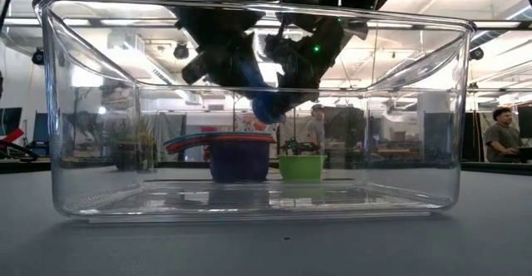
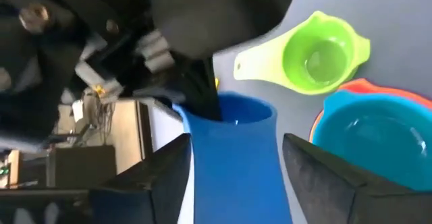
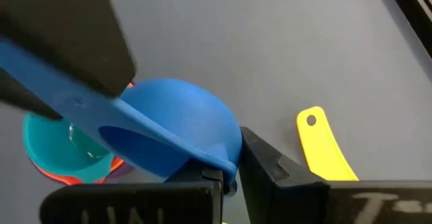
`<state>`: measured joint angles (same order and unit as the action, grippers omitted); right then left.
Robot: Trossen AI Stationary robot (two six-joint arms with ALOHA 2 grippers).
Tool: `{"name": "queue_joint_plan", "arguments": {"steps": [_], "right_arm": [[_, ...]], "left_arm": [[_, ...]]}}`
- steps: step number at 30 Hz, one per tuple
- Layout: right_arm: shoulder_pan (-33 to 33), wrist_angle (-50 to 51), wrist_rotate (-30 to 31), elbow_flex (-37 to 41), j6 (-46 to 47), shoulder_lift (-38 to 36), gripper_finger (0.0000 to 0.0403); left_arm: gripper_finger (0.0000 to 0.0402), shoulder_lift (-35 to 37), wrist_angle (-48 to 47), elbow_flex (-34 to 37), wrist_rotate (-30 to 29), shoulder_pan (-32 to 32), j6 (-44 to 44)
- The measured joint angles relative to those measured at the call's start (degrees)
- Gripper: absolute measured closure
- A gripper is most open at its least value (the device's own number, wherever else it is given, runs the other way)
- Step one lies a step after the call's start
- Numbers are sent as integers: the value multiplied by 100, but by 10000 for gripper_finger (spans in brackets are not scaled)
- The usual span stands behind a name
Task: Nest measuring cups in basket
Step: Stack the blue measuring cup on top of the light blue measuring cup
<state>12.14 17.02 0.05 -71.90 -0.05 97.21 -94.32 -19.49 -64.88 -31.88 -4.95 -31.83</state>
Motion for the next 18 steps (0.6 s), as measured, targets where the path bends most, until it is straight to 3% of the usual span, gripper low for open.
{"name": "queue_joint_plan", "arguments": {"steps": [11, 18], "right_arm": [[0, 28, -4, 0, 41, -2, 386], [0, 24, -4, 0, 15, -2, 385]], "left_arm": [[300, 37, -237, -17, -168, -7, 61], [300, 39, -330, -17, -170, -13, 134]]}}
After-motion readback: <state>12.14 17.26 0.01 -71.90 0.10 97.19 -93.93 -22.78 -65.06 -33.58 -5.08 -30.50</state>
